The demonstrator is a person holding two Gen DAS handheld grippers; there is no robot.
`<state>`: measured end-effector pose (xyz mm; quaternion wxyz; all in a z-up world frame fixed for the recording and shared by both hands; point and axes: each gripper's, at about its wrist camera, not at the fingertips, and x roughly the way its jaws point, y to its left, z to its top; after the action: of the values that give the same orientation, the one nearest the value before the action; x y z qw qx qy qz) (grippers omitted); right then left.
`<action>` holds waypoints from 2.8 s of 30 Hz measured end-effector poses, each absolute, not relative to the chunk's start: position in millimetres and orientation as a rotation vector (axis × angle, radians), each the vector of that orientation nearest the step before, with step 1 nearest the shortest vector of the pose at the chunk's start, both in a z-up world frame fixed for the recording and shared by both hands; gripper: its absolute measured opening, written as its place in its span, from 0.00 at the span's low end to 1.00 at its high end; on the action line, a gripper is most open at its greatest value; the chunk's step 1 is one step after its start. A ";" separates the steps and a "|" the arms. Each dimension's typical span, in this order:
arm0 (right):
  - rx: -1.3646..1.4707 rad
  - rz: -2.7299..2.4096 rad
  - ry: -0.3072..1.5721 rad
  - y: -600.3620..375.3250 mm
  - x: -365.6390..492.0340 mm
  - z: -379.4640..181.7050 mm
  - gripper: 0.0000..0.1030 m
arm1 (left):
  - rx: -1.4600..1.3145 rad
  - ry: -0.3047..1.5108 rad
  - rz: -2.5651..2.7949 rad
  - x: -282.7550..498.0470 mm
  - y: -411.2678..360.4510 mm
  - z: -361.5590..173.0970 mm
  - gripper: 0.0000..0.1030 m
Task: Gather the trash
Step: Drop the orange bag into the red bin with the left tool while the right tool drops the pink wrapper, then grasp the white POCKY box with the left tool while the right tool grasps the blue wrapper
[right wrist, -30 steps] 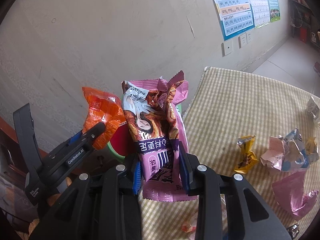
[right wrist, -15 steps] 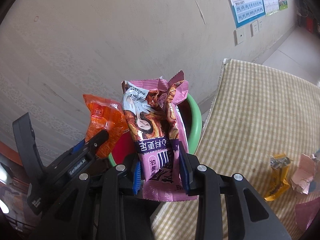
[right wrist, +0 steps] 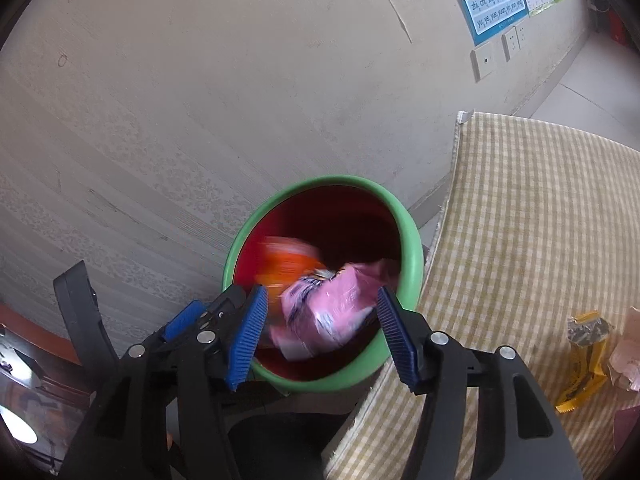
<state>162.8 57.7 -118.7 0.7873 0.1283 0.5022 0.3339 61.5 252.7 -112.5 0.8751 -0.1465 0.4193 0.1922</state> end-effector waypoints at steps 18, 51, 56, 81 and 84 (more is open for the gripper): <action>0.178 0.503 0.888 -111.1 89.5 -67.5 0.78 | -0.202 0.923 0.057 14.1 112.0 -96.1 0.76; 0.184 0.454 1.301 -119.3 -6.0 -183.7 0.60 | -0.156 1.188 -0.090 10.1 34.1 -163.0 0.46; 0.118 0.491 1.295 -106.9 -3.0 -190.9 0.29 | -0.144 1.162 -0.101 7.4 32.5 -157.6 0.60; 0.193 0.515 1.073 -130.8 17.1 -129.3 0.14 | -0.157 1.083 -0.068 12.2 36.0 -147.3 0.37; 0.196 0.514 1.069 -128.4 23.1 -128.0 0.14 | -0.159 1.047 -0.045 10.8 40.6 -138.6 0.37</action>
<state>23.1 -128.4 -128.0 0.8247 0.0923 0.5030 0.2417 10.8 40.6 -138.6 0.8629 -0.0757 0.4992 -0.0216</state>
